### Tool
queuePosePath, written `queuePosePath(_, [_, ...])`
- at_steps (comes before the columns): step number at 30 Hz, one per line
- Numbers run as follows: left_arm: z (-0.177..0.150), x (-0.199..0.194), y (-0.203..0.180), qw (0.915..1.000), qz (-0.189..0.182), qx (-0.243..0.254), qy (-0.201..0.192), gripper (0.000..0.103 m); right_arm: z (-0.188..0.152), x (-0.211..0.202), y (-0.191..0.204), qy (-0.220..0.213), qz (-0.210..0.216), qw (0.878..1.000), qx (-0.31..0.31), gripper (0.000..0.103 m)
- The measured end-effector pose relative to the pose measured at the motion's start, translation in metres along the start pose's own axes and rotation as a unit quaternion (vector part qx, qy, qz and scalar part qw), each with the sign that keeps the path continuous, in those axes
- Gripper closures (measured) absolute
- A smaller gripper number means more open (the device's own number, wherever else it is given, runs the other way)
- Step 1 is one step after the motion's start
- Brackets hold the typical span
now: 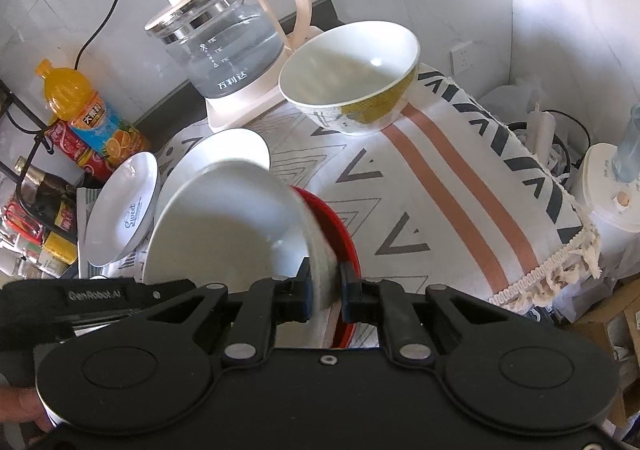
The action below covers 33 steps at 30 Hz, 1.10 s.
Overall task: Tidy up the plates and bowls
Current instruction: 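Lower the cream bowl into the red bowl and open the right gripper, then move the right gripper to the yellow-banded white bowl and grasp its rim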
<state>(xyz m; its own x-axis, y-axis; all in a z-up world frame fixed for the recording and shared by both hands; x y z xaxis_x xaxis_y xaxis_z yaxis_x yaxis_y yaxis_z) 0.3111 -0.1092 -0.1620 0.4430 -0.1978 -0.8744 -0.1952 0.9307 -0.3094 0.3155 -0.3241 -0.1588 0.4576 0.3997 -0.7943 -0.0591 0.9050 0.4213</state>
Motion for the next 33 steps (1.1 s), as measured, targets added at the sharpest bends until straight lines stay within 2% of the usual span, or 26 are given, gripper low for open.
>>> queuePosePath(8, [0.008,-0.006,0.003,0.9999,0.003,-0.012,0.009,0.092,0.001,0.007,0.003,0.01,-0.007,1.0,-0.011,0.092])
queuePosePath(14, [0.008,-0.011,-0.001,0.9998,-0.007,-0.016,0.01,0.072,0.004,0.005,0.003,0.015,0.005,1.0,-0.013,0.088])
queuePosePath(16, [0.008,-0.016,-0.003,0.9999,-0.003,-0.015,0.001,0.062,0.004,0.005,0.003,0.014,0.006,1.0,-0.014,0.088])
queuePosePath(18, [0.01,-0.024,-0.005,0.9998,0.004,-0.016,-0.013,0.046,0.003,0.004,0.002,0.01,0.008,1.0,-0.017,0.088])
queuePosePath(20, [0.012,-0.029,-0.006,0.9995,0.005,-0.017,-0.027,0.041,0.004,0.001,0.003,0.004,0.009,1.0,-0.023,0.087])
queuePosePath(24, [0.013,-0.038,-0.008,0.9992,0.009,-0.019,-0.035,0.039,0.007,-0.006,0.003,-0.005,0.016,0.999,-0.027,0.087])
queuePosePath(27, [0.012,-0.045,-0.012,0.9987,0.014,-0.015,-0.047,0.033,0.01,-0.018,0.004,-0.017,0.031,0.999,-0.028,0.072])
queuePosePath(29, [0.011,-0.049,-0.015,0.9984,0.02,-0.015,-0.051,0.029,0.013,-0.025,0.004,-0.028,0.036,0.999,-0.026,0.056])
queuePosePath(33, [0.009,-0.059,-0.02,0.9969,0.031,-0.017,-0.07,0.02,0.016,-0.035,0.002,-0.043,0.048,0.998,-0.021,0.041])
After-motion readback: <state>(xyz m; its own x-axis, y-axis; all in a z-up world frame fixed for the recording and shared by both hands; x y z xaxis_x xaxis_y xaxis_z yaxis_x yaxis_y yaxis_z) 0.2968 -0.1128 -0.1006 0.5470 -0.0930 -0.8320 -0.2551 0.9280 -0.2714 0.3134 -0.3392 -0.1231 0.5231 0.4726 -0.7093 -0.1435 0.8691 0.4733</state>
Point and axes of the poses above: each gripper's, at about its wrist camera, not at the fingertips, and x roughly the way its jaws point, y to its left, z to its top, the point moved 4 cm from there along x, roughly the way its jaws point, and after that the axes turned 7 degrees about x, right-handed, at the moved point
